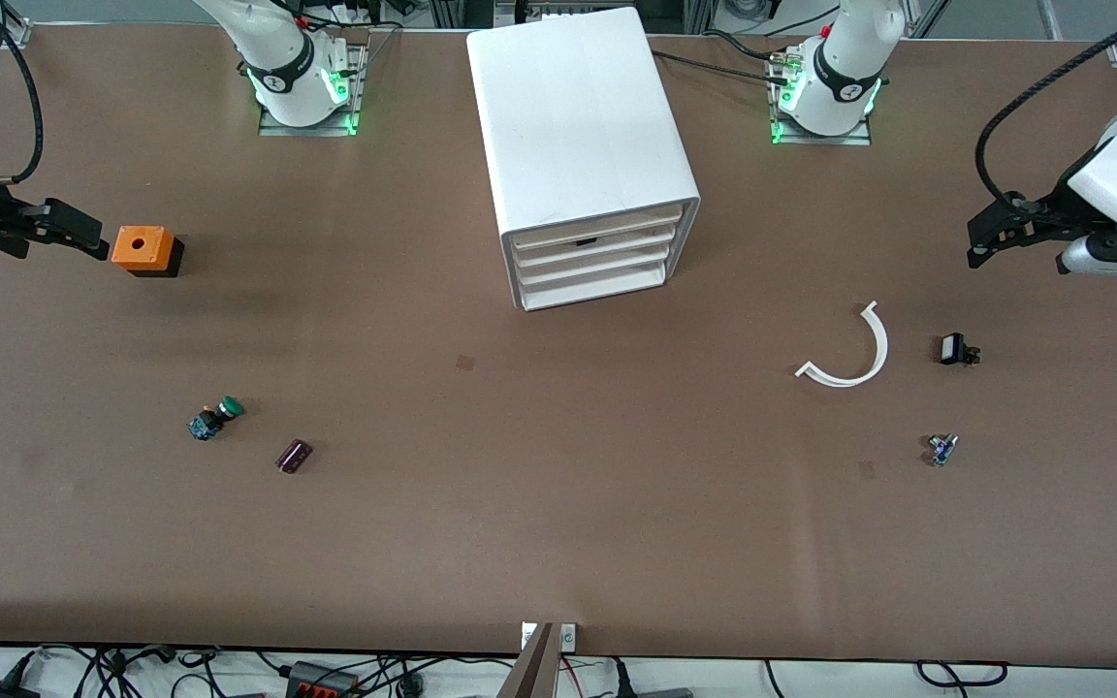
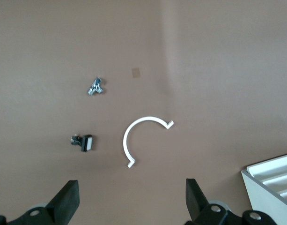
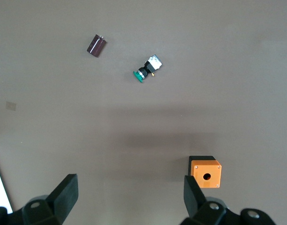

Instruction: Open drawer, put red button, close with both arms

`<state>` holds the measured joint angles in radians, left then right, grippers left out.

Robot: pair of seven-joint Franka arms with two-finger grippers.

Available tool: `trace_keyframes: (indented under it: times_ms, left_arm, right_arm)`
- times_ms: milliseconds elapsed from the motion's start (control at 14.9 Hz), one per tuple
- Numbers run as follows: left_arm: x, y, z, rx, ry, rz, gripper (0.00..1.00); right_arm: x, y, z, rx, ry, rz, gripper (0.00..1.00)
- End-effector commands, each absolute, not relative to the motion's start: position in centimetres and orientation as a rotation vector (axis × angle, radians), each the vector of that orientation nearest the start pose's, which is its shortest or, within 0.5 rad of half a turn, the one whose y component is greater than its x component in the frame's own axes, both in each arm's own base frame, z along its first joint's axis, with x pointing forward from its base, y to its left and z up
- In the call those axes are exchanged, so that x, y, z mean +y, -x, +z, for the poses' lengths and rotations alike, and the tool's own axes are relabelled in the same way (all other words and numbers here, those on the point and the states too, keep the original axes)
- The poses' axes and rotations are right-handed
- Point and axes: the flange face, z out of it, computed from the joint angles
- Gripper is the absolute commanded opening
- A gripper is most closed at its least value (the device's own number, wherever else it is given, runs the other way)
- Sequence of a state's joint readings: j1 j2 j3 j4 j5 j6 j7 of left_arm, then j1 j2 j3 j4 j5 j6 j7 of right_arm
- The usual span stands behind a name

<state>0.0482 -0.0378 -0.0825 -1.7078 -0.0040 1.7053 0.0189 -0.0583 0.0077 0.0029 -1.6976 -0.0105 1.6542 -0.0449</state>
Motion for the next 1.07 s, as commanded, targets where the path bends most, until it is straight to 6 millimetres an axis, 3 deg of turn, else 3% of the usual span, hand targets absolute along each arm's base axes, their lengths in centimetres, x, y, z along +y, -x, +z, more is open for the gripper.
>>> trace_keyframes:
  times_ms: [0, 134, 335, 1006]
  left_arm:
    - [-2.8, -54.8, 58.0, 0.124, 3.154, -0.046, 1.00]
    - [-2.6, -55.8, 58.0, 0.109, 3.160, -0.046, 1.00]
    - [-3.5, -55.7, 58.1, 0.144, 3.157, 0.005, 1.00]
    - [-3.9, -55.6, 58.4, 0.138, 3.148, 0.003, 1.00]
  right_arm:
    - [-3.1, -56.1, 57.1, 0.004, 3.158, 0.069, 1.00]
    - [-3.1, -55.9, 57.2, 0.012, 3.156, 0.064, 1.00]
    - [-3.1, -55.7, 57.0, 0.008, 3.164, 0.062, 1.00]
    - [-3.2, -56.1, 56.3, 0.017, 3.149, 0.035, 1.00]
